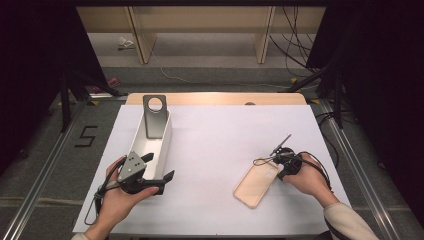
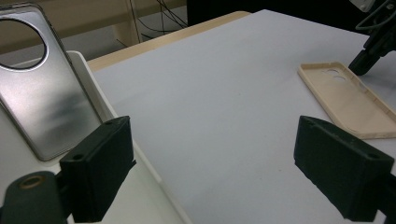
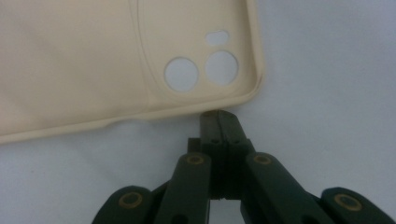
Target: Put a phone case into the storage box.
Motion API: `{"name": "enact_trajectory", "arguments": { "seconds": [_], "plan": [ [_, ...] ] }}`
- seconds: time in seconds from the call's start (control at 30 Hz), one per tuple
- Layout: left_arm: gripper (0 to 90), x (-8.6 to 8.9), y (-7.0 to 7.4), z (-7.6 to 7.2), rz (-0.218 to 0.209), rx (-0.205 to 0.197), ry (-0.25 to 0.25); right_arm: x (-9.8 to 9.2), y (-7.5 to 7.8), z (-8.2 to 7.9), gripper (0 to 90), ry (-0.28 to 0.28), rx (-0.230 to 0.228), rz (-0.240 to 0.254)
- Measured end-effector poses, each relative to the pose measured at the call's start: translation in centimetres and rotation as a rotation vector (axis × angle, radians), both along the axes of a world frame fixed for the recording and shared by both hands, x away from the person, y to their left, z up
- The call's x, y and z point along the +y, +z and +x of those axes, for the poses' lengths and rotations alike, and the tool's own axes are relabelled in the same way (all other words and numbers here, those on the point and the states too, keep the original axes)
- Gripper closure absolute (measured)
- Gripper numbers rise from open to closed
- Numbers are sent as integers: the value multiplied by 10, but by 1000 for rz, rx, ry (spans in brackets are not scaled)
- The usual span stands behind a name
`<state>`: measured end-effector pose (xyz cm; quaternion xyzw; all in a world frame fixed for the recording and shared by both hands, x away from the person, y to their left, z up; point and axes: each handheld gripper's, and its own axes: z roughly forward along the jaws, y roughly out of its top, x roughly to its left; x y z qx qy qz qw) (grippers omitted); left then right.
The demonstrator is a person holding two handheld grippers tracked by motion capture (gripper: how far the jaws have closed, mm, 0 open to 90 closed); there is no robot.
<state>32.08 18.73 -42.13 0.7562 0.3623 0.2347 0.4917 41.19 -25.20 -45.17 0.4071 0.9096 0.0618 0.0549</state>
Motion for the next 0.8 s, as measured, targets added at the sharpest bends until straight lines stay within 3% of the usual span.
{"name": "enact_trajectory", "arguments": {
  "seconds": [0.8],
  "plan": [
    [127, 1, 1, 0, -3, -3, 1, 39, 2, 35, 900, 26, -34, -32]
  ]
}}
